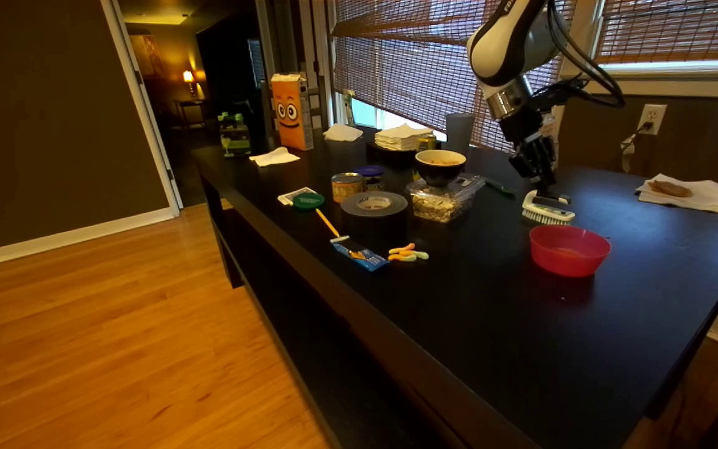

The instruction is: Use the brush to scrub the surface

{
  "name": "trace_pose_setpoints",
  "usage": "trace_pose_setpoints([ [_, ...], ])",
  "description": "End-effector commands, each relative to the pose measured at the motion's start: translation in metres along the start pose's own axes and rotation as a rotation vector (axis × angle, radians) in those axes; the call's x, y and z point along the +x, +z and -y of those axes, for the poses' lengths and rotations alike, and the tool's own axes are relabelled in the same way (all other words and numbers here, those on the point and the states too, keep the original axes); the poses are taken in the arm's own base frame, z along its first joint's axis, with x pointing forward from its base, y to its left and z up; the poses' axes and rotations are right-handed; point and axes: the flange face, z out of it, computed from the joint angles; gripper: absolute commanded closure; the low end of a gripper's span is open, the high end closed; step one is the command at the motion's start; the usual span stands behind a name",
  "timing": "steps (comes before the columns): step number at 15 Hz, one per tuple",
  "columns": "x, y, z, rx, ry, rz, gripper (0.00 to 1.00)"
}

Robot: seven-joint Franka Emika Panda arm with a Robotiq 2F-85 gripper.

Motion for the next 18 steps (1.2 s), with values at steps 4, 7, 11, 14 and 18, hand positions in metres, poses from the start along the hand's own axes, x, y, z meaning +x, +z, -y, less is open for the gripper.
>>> trace_pose_setpoints([
  [4, 0.013, 0.006, -0.004, 0.024, -0.004, 0.050, 0.42],
  [7, 0.016, 0.010, -0.005, 0.020, -0.011, 0.077, 0.48],
  [11, 0.018, 0.013, -0.007, 0.020, -0.006, 0.122, 0.84],
  [14, 0.000, -0.012, -0.011, 0.057, -0.002, 0.133, 0.97],
  [18, -0.035, -0.064, -0.021, 0.122, 0.047, 0.110, 0.94],
])
